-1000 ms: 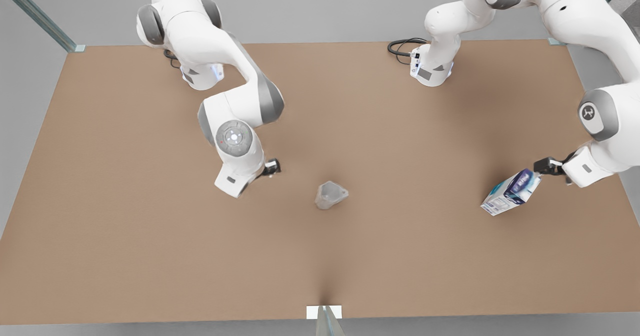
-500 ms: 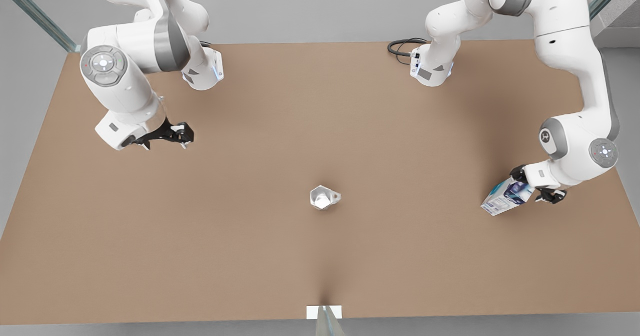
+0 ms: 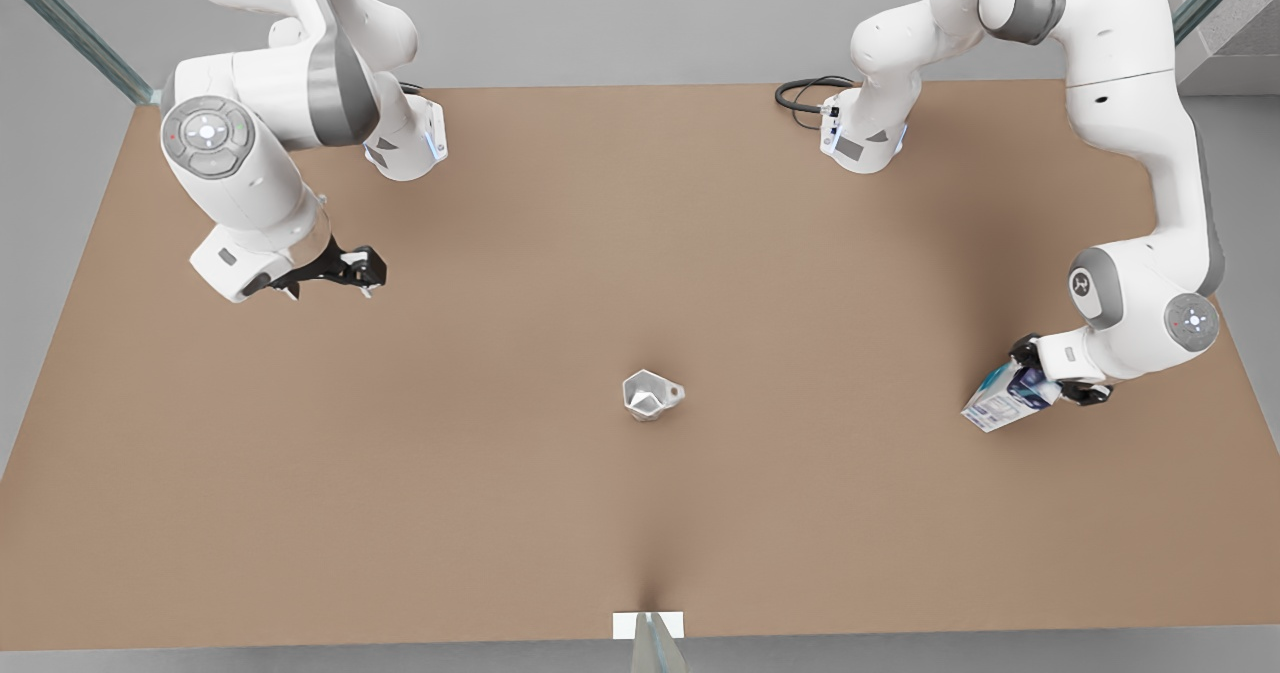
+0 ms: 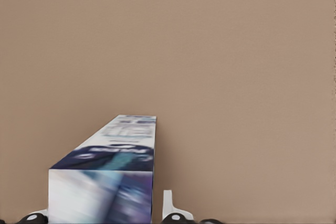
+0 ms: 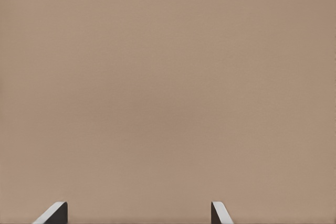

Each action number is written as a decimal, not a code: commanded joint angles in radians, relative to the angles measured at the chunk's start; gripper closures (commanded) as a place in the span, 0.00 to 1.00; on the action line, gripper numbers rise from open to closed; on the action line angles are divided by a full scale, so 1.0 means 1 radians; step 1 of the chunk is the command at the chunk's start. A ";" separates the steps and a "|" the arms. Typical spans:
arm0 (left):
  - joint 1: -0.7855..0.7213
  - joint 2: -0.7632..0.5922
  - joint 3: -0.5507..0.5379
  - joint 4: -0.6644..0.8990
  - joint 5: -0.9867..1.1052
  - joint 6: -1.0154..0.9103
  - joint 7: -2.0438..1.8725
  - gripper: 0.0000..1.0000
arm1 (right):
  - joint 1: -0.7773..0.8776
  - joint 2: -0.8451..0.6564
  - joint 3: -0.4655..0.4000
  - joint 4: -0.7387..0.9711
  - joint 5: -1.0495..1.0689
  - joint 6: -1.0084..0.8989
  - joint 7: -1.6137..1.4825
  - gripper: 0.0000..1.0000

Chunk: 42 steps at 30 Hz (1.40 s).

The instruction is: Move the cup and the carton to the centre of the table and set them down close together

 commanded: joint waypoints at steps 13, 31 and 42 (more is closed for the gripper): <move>-0.054 -0.096 0.000 0.008 -0.006 -0.135 -0.274 0.44 | -0.002 0.000 0.000 -0.003 0.000 -0.002 0.000 0.00; -0.698 0.045 -0.222 0.296 -0.098 -0.399 -1.261 0.43 | -0.008 -0.002 0.000 -0.011 0.000 -0.002 0.000 0.00; -0.758 0.125 -0.213 0.337 -0.101 -0.229 -2.066 0.43 | -0.010 -0.002 0.000 -0.012 0.002 -0.003 -0.002 0.00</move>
